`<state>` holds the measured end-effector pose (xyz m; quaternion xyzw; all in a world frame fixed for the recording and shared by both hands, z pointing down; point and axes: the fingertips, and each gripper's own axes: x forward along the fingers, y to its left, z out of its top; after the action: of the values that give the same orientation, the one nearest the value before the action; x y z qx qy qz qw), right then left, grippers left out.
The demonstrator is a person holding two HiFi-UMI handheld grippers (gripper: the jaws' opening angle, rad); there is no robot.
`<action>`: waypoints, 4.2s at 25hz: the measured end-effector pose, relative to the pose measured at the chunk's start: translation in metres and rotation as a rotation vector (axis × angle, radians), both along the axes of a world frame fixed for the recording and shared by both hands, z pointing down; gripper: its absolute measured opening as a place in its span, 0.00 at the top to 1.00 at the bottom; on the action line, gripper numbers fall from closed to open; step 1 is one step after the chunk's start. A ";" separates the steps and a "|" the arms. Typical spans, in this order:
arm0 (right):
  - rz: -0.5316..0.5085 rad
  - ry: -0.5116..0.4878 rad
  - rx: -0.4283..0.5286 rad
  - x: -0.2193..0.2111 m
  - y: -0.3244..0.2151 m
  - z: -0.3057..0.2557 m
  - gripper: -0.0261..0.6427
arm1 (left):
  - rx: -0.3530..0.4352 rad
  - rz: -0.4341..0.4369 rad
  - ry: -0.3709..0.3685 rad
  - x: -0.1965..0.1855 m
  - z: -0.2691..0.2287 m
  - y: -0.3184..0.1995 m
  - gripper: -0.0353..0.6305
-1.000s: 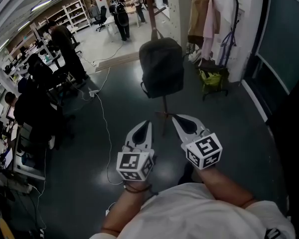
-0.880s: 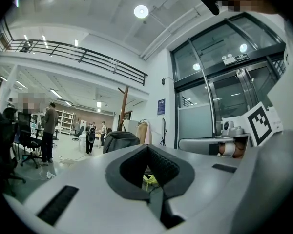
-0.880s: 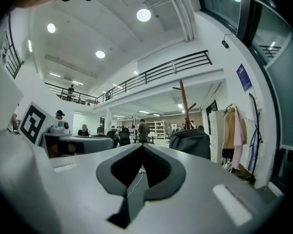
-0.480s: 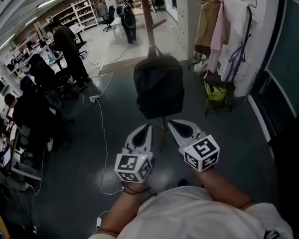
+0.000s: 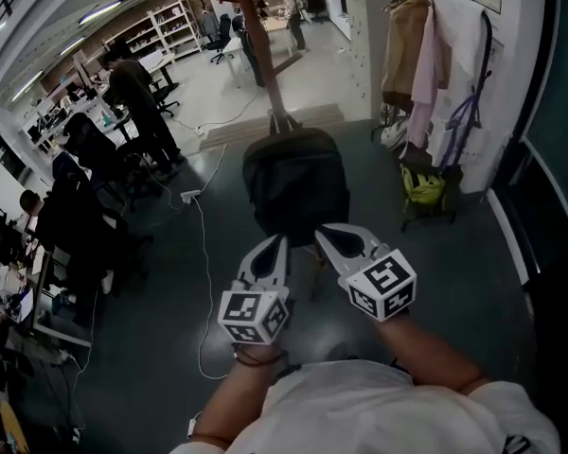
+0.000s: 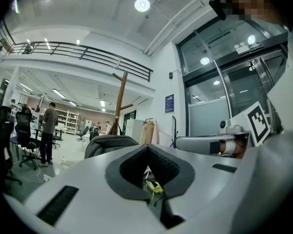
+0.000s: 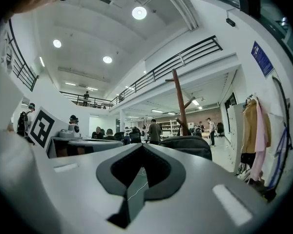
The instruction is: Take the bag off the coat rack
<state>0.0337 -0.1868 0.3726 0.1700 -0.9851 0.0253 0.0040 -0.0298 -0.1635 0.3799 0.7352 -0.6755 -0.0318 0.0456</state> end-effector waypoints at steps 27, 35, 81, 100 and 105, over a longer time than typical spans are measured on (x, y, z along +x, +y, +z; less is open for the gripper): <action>0.173 0.061 0.053 -0.114 -0.188 -0.005 0.93 | 0.032 0.123 0.002 -0.128 -0.019 -0.196 0.94; 0.240 0.062 0.065 -0.182 -0.260 -0.018 0.90 | 0.028 0.206 -0.046 -0.185 -0.025 -0.251 0.94; 0.364 0.142 0.108 -0.211 -0.351 -0.028 0.92 | 0.053 0.332 0.011 -0.248 -0.029 -0.328 0.94; 0.376 0.038 0.106 -0.182 -0.285 -0.055 0.93 | 0.074 0.350 0.021 -0.238 -0.039 -0.289 0.94; 0.383 0.027 0.064 -0.177 -0.281 -0.038 0.93 | 0.063 0.354 0.007 -0.233 -0.033 -0.286 0.94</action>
<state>-0.1436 -0.4680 0.3346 0.3546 -0.9350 -0.0080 0.0068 -0.2626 -0.4497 0.3473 0.8436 -0.5341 -0.0470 0.0295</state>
